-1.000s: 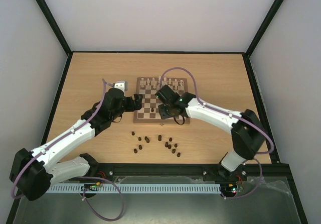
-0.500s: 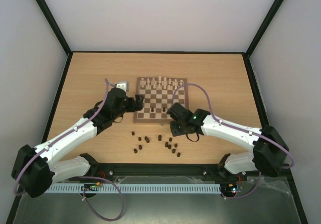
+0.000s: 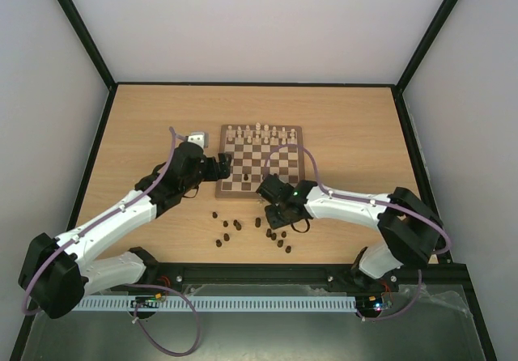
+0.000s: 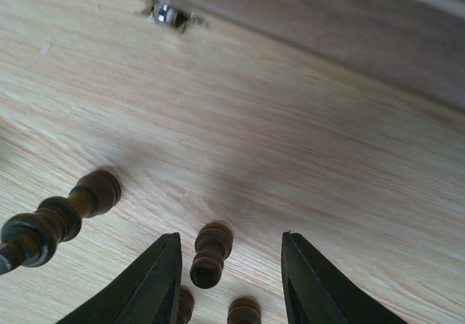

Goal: Set up the chess pieces on the board
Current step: Pick up the chess piece at the center of the board.

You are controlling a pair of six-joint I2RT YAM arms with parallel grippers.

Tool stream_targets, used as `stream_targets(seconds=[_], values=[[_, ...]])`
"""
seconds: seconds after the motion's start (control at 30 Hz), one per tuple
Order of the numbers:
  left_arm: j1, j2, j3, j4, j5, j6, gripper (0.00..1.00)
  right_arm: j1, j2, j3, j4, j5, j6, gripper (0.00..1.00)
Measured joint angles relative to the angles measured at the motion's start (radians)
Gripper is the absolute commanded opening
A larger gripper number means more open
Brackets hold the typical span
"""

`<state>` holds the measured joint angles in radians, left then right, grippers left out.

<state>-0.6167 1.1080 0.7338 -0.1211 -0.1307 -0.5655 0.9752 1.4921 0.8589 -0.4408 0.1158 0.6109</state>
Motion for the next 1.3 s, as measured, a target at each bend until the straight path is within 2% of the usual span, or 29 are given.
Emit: stream_targets(seconds=[0.47, 0.53, 0.63, 0.93, 1.13, 1.3], values=[[0.0, 0.0, -0.001, 0.001, 0.0, 0.0, 1.0, 0.035, 0.043, 0.0, 0.002, 0.003, 0.009, 0.21], [0.0, 0.0, -0.001, 0.001, 0.0, 0.0, 1.0, 0.035, 0.046, 0.0, 0.002, 0.005, 0.008, 0.14], [0.0, 0.0, -0.001, 0.001, 0.001, 0.0, 1.0, 0.035, 0.053, 0.002, 0.002, 0.006, 0.011, 0.11], [0.0, 0.0, -0.002, 0.003, 0.004, 0.0, 1.0, 0.039, 0.054, 0.026, -0.019, 0.039, 0.011, 0.11], [0.0, 0.002, -0.002, 0.003, 0.002, 0.0, 0.99, 0.039, 0.066, 0.184, -0.066, 0.085, -0.013, 0.12], [0.005, -0.008, -0.016, 0.003, -0.004, -0.002, 0.99, 0.024, 0.148, 0.343, -0.082, 0.1, -0.064, 0.12]])
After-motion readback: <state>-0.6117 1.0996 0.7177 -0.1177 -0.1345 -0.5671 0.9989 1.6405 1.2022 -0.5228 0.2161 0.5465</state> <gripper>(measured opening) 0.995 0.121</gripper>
